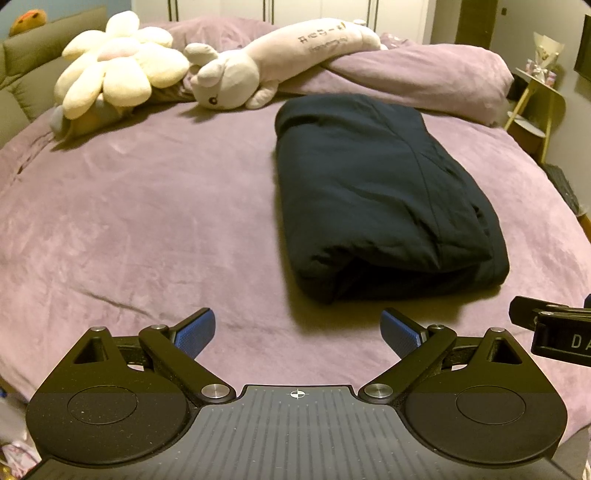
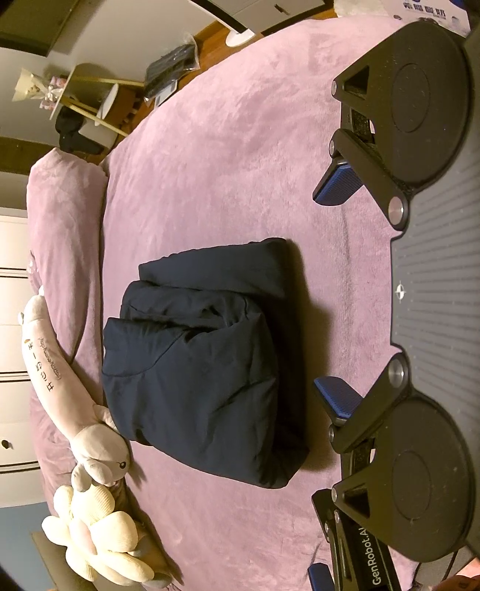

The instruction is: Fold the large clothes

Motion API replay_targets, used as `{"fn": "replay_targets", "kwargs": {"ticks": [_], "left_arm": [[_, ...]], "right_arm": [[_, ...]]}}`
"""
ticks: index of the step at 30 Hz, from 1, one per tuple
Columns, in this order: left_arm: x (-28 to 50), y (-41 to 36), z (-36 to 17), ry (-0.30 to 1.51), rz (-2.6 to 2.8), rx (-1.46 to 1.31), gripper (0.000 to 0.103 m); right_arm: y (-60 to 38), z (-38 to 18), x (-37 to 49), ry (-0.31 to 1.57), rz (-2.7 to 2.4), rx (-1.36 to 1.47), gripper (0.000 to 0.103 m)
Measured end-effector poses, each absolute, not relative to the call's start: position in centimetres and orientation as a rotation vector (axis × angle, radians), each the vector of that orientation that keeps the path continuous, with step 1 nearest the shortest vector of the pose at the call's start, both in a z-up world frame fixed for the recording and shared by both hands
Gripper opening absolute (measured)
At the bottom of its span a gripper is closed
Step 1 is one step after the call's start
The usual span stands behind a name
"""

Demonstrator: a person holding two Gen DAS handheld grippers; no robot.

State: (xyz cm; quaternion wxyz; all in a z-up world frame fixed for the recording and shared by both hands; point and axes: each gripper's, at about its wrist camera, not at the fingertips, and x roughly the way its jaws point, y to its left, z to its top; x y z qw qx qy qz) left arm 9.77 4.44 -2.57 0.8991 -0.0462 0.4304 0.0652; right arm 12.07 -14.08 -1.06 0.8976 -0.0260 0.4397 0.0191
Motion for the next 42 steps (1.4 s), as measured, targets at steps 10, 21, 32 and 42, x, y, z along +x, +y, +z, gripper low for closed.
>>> {"fn": "replay_targets", "kwargs": {"ticks": [10,21,32,42], "left_arm": [[9.8,4.4,-2.3,0.890,0.128,-0.078,0.099],[10.0,4.3,-2.3,0.892,0.126,-0.083,0.099],[9.8,3.8,-2.1,0.858,0.064,-0.109,0.099],[9.9,3.1,-2.4,0.864,0.091,-0.072,0.099]], "right_arm": [[-14.0,-1.1,12.0,0.909,0.035,-0.053,0.099],[-14.0,-1.0,12.0,0.910,0.037,-0.048,0.099],[-14.3,-1.0,12.2,0.910,0.034,-0.040,0.099],[-14.4,-0.9,12.3,0.906,0.023,-0.034,0.099]]}}
